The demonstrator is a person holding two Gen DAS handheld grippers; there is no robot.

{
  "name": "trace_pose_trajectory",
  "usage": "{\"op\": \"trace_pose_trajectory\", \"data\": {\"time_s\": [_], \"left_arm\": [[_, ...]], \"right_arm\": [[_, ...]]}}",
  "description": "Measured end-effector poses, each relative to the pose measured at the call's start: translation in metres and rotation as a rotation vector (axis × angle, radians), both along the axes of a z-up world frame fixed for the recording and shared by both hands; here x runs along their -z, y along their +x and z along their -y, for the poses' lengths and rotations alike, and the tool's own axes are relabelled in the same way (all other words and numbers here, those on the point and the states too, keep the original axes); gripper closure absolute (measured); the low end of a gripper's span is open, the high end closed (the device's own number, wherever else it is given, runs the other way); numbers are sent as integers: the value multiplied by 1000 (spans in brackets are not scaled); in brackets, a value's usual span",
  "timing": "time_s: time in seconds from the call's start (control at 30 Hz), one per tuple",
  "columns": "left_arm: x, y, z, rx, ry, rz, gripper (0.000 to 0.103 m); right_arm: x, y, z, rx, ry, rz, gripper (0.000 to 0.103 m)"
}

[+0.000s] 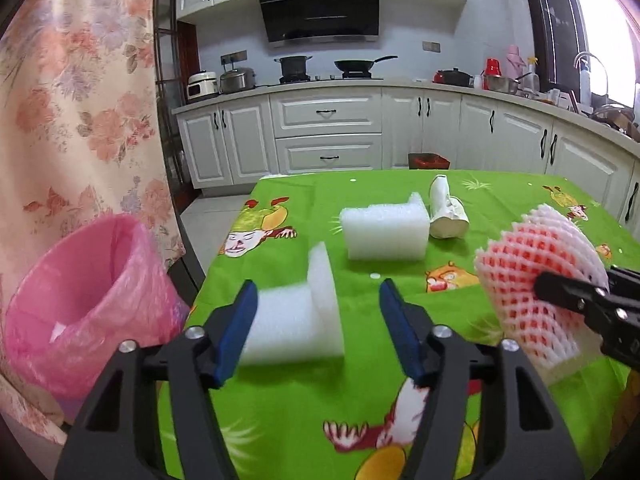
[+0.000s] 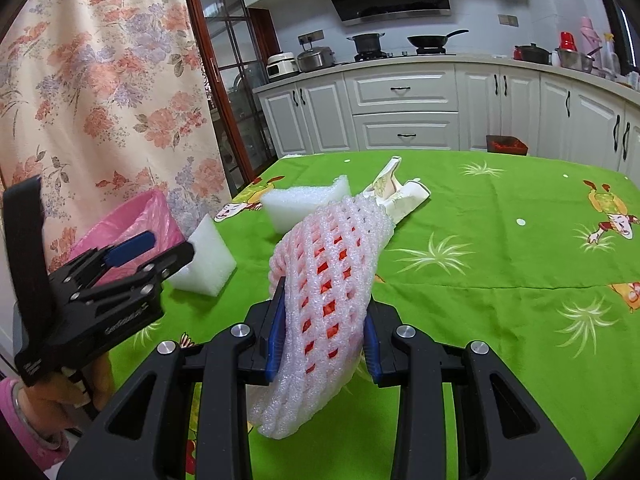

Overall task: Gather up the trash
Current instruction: 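Carry the foam block and fruit net with both grippers to the pink bin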

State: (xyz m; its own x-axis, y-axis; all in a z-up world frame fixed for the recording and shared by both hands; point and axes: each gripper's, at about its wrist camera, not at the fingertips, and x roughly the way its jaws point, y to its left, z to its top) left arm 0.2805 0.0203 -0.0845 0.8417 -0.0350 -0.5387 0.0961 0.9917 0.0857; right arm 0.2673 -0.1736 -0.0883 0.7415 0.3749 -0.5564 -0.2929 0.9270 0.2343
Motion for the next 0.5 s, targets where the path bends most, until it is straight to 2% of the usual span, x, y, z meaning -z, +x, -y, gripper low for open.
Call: {"op": "trace_pose_trajectory", "data": {"time_s": [0.13, 0.2, 0.23, 0.5], "left_arm": [[8, 17, 2, -1, -2, -32, 68], [13, 20, 5, 7, 0, -45, 85], [16, 20, 7, 16, 6, -51, 89], [8, -9, 8, 23, -60, -5, 89]], "right_arm": [[-1, 3, -2, -4, -5, 5, 71], [-2, 4, -3, -4, -10, 12, 71], [-2, 5, -3, -3, -12, 15, 71], [-2, 6, -9, 1, -22, 25, 71]]}}
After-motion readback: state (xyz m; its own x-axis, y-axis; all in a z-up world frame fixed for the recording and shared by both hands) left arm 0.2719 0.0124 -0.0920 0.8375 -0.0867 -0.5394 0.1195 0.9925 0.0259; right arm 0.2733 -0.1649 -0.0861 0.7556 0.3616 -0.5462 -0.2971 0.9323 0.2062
